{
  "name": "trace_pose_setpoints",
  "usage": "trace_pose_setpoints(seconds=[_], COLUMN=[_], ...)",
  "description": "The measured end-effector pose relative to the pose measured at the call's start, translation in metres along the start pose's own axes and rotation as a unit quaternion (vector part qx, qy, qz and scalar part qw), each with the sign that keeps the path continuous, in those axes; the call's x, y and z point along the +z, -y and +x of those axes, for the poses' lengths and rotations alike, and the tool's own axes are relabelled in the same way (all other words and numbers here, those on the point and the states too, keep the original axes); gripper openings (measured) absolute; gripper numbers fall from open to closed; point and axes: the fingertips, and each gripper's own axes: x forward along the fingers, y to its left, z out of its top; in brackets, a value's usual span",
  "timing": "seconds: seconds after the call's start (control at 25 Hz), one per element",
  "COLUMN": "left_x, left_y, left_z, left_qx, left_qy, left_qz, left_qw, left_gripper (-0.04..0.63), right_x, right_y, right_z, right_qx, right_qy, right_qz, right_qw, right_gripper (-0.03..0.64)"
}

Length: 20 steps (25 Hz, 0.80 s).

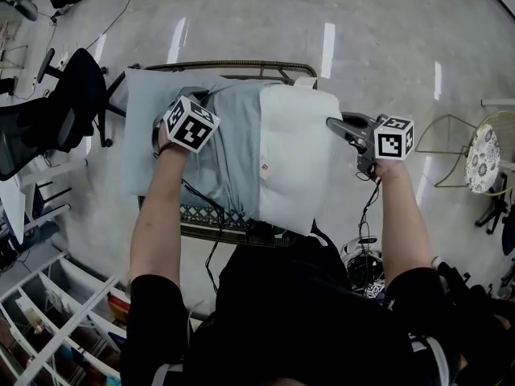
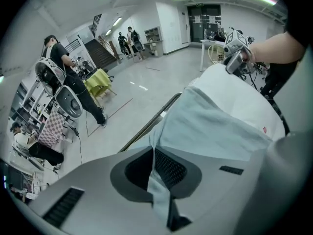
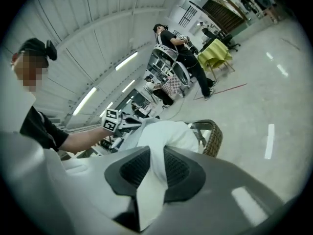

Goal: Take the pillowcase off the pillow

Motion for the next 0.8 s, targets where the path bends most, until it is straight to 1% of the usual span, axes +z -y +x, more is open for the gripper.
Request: trace_pose_setpoints(seconds=[0.12,0.16,0.2,0.32,0.4,0.48,0.52,0.56,0.6,0.68,0.72,0.8], left_x=[0.008,0.01,0.011,0.005,-0.003,-0.014,-0.021,-0.029,-0.038,-0.058,-0.068,-0.086], left_y=[0.018,0.024,0.032,0.054,0.066,0.077,0.084,0.09,0.097,0.112,0.121,0.141], left_z=[-0.002,-0.004,-0.006,-0.013,-0.019,-0.029,-0.036,-0.043,-0.05,-0.064,-0.069,-0.078], left_qx=[-0.006,-0.012,-0.02,-0.04,-0.049,-0.063,-0.071,-0.077,-0.082,-0.091,-0.098,-0.116], left_qy=[0.019,0.025,0.031,0.045,0.052,0.064,0.07,0.076,0.08,0.088,0.092,0.102], left_qz=[-0.003,-0.005,-0.008,-0.018,-0.03,-0.052,-0.061,-0.067,-0.07,-0.072,-0.072,-0.073], left_qw=[0.9998,0.9996,0.9993,0.998,0.9969,0.9946,0.9931,0.9919,0.9909,0.9894,0.9883,0.9854], left_gripper=[0.022,0.051,0.068,0.09,0.106,0.131,0.142,0.149,0.149,0.149,0.149,0.149], right_x=[-0.005,-0.007,-0.009,-0.02,-0.036,-0.062,-0.077,-0.094,-0.11,-0.139,-0.152,-0.178], right_y=[0.022,0.028,0.032,0.038,0.033,0.017,0.006,-0.006,-0.018,-0.042,-0.052,-0.071], right_z=[0.004,0.003,0.0,-0.013,-0.021,-0.021,-0.018,-0.016,-0.013,-0.011,-0.012,-0.014], right_qx=[-0.091,-0.115,-0.134,-0.177,-0.189,-0.183,-0.178,-0.173,-0.17,-0.169,-0.172,-0.184], right_qy=[0.0,0.003,0.009,0.028,0.029,0.017,0.009,0.003,0.001,0.005,0.008,0.008], right_qz=[-0.003,-0.001,0.003,0.017,0.027,0.038,0.043,0.047,0.053,0.065,0.071,0.078], right_qw=[0.996,0.993,0.991,0.984,0.981,0.982,0.983,0.984,0.984,0.983,0.983,0.98], right_gripper=[0.15,0.17,0.19,0.238,0.255,0.258,0.275,0.276,0.278,0.311,0.333,0.347])
